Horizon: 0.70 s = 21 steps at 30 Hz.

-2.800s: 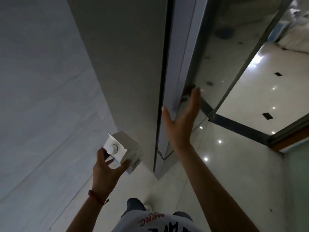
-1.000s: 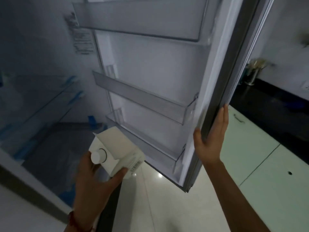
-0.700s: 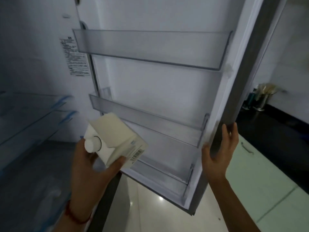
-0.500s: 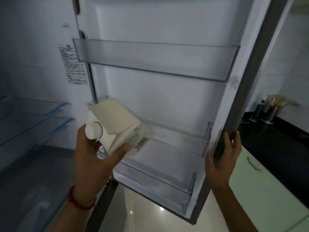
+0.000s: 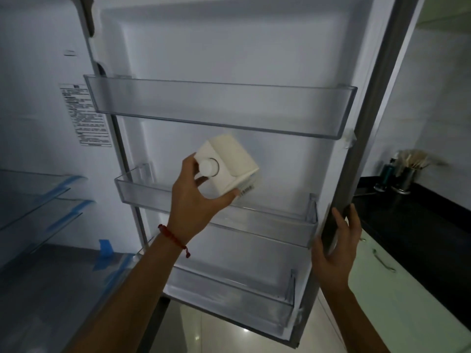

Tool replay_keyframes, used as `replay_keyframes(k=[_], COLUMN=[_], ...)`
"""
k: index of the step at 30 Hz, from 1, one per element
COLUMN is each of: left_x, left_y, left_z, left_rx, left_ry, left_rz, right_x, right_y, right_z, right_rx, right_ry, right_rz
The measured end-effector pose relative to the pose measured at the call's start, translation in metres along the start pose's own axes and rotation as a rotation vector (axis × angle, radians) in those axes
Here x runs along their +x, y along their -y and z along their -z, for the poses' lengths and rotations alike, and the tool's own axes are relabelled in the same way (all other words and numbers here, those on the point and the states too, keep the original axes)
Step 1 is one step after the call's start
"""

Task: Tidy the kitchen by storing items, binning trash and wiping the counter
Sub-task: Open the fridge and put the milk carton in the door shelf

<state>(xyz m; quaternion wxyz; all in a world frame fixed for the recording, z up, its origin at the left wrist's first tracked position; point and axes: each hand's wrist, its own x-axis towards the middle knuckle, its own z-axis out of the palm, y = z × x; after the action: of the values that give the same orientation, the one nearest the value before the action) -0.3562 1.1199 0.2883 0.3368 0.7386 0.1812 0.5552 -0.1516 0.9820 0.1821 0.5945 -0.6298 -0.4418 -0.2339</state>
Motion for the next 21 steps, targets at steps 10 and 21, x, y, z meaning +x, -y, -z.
replay_keyframes(k=[10, 21], left_x=[0.009, 0.012], left_y=[0.012, 0.031], left_z=[0.001, 0.006], left_rx=[0.204, 0.475], left_ry=[-0.011, -0.204], left_rz=[0.086, 0.233], right_x=[0.0, -0.004], right_y=[-0.002, 0.005], right_z=[-0.006, -0.006], right_rx=[0.014, -0.016], right_ry=[-0.043, -0.053], right_rz=[-0.019, -0.043])
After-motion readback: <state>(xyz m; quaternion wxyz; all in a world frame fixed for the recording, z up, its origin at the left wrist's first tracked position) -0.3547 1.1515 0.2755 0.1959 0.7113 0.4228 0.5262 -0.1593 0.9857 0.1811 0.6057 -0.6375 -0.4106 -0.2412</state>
